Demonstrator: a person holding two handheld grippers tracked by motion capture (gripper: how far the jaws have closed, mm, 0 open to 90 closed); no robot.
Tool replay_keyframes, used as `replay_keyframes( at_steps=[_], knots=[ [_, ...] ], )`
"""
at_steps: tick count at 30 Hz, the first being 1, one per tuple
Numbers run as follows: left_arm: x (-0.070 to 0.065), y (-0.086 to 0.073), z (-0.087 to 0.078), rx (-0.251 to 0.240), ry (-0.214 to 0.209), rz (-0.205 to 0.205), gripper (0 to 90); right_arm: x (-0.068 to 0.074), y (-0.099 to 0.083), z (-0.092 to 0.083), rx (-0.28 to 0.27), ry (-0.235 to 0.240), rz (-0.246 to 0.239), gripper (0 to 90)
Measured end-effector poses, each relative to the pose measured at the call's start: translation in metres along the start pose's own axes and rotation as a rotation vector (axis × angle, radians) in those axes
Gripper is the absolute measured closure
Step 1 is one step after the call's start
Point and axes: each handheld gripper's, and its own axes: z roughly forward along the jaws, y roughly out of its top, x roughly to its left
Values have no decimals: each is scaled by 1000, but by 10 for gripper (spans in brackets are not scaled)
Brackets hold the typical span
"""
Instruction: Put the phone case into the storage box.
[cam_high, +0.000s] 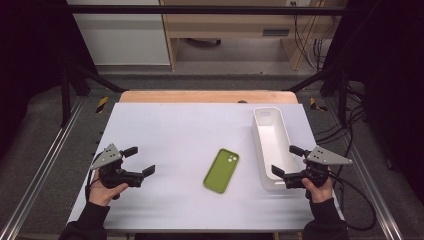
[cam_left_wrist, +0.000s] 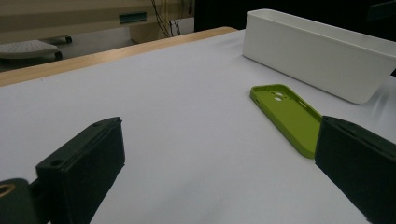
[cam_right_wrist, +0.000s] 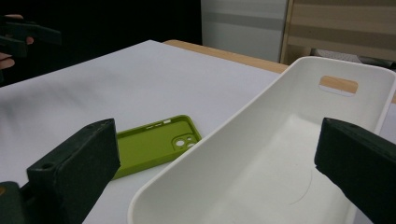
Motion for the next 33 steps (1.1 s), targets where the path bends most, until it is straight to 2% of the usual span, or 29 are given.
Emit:
replay_keyframes(
  at_steps=[19, 33],
  knots=[
    [-18, 10, 17, 34, -4, 8, 14, 0, 0, -1, 2, -1, -7, 5],
    [-30, 17, 31, 50, -24, 9, 12, 1, 0, -1, 7, 0, -11, 5]
  ],
)
